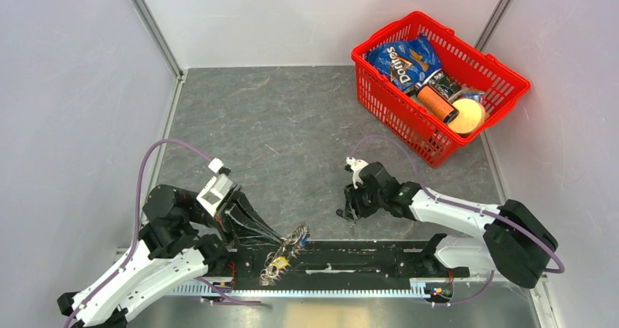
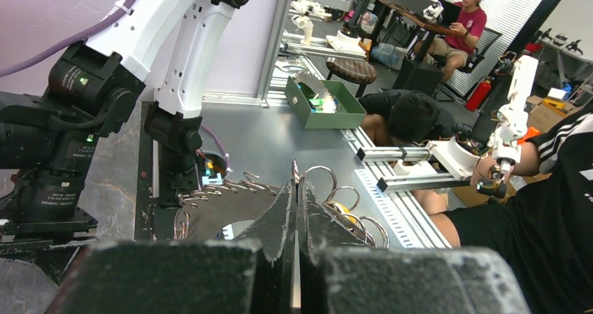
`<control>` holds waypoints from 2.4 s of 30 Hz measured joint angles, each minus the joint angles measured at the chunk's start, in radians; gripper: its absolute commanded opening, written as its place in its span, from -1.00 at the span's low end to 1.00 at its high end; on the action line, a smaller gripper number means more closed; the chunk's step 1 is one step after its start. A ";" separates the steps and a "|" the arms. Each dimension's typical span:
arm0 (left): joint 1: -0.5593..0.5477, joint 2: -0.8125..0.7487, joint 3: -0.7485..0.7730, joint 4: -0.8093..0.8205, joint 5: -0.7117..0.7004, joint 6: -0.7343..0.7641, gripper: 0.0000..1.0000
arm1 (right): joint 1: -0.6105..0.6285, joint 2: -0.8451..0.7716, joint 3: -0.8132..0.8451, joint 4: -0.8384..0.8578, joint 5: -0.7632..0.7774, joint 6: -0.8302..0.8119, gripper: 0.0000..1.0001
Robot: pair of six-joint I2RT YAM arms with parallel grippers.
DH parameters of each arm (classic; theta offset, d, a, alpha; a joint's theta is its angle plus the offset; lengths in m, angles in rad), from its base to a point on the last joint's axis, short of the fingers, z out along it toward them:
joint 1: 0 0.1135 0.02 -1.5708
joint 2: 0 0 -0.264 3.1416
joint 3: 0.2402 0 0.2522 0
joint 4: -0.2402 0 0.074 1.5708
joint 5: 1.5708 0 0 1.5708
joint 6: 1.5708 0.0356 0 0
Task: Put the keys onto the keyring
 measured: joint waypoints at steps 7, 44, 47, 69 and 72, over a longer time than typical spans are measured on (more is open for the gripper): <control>0.000 0.000 0.001 -0.018 -0.004 0.000 -0.95 | 0.020 -0.058 0.027 0.002 0.111 -0.011 0.94; 0.000 0.041 0.008 -0.068 -0.010 0.058 -0.96 | 0.209 -0.381 -0.109 -0.171 0.243 0.335 -0.28; 0.000 0.043 0.008 -0.067 -0.010 0.059 -0.95 | 0.241 -0.326 -0.111 -0.166 0.318 0.364 -0.28; 0.000 0.031 0.014 -0.112 -0.017 0.080 -0.96 | 0.446 -0.101 -0.006 -0.107 0.639 0.449 -0.34; 0.000 0.029 0.017 -0.112 -0.018 0.081 -0.96 | 0.454 -0.074 0.014 -0.118 0.663 0.453 -0.37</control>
